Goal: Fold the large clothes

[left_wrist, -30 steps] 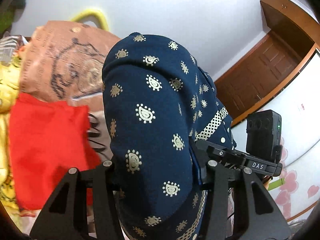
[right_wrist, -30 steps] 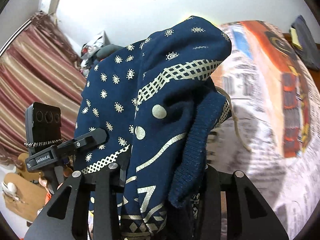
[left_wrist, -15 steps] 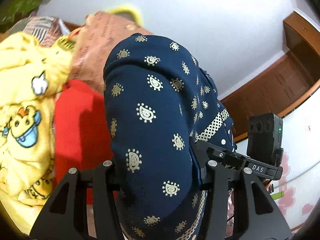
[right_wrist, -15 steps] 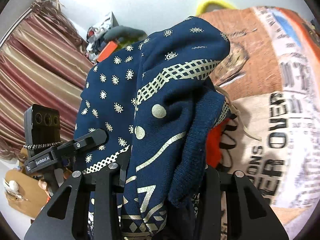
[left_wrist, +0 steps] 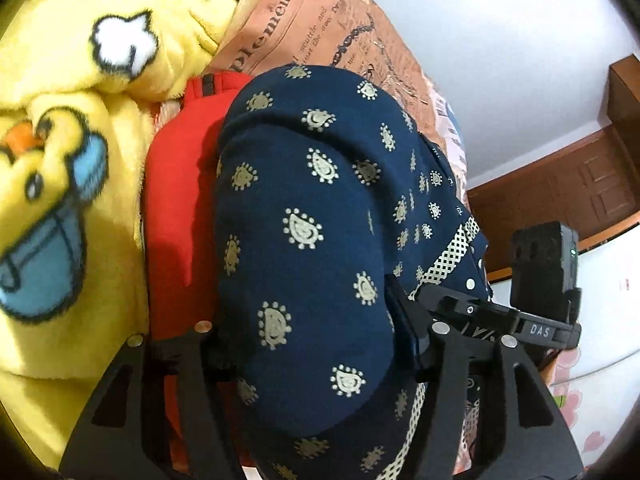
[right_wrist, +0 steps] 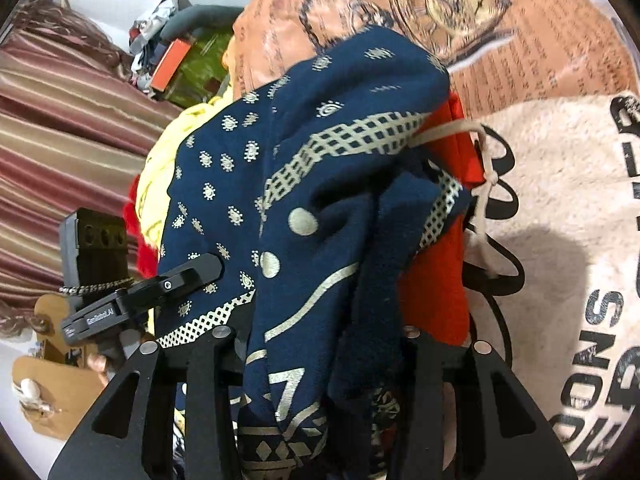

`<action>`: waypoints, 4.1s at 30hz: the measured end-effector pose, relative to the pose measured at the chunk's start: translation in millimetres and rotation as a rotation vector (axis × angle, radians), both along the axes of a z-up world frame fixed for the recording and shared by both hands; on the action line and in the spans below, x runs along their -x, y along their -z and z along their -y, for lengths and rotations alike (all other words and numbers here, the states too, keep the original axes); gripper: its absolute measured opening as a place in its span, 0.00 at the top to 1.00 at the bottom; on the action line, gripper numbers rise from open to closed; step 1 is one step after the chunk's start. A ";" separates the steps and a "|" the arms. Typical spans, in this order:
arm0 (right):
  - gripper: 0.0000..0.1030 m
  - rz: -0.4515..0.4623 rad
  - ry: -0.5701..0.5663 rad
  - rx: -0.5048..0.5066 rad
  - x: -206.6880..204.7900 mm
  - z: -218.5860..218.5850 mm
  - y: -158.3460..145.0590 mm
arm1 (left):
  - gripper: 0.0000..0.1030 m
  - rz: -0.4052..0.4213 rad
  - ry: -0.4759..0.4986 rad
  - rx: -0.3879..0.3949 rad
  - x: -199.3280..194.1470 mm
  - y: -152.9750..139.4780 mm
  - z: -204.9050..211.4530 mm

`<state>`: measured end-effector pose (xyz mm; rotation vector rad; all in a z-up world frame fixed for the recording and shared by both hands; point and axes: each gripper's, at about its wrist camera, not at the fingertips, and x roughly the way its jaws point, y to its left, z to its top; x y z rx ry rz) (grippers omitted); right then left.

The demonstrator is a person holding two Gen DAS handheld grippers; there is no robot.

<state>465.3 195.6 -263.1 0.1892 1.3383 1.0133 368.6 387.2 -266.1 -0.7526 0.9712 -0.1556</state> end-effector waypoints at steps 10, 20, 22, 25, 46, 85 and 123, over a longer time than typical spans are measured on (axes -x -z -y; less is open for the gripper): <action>0.47 0.204 -0.018 0.102 30.2 33.6 -32.8 | 0.26 -0.028 0.009 -0.276 34.3 -29.3 26.5; 0.39 0.378 0.009 0.236 58.7 81.4 -43.0 | 0.21 -0.065 -0.004 -0.422 99.9 -36.7 49.4; 0.39 0.395 0.022 0.231 65.0 86.1 -53.0 | 0.21 -0.069 -0.020 -0.441 113.0 -43.8 52.7; 0.39 0.430 0.036 0.196 74.6 85.7 -74.0 | 0.21 -0.061 -0.039 -0.475 121.1 -59.1 59.9; 0.39 0.921 0.213 -0.263 251.3 159.4 -264.0 | 0.21 0.595 -0.234 -0.783 267.7 -290.9 196.3; 0.00 1.128 0.386 -0.206 318.5 184.7 -262.9 | 0.01 0.708 -0.398 -0.873 342.3 -281.6 250.5; 0.00 1.071 0.421 -0.195 312.6 190.0 -260.5 | 0.01 0.679 -0.319 -0.785 322.2 -269.0 242.5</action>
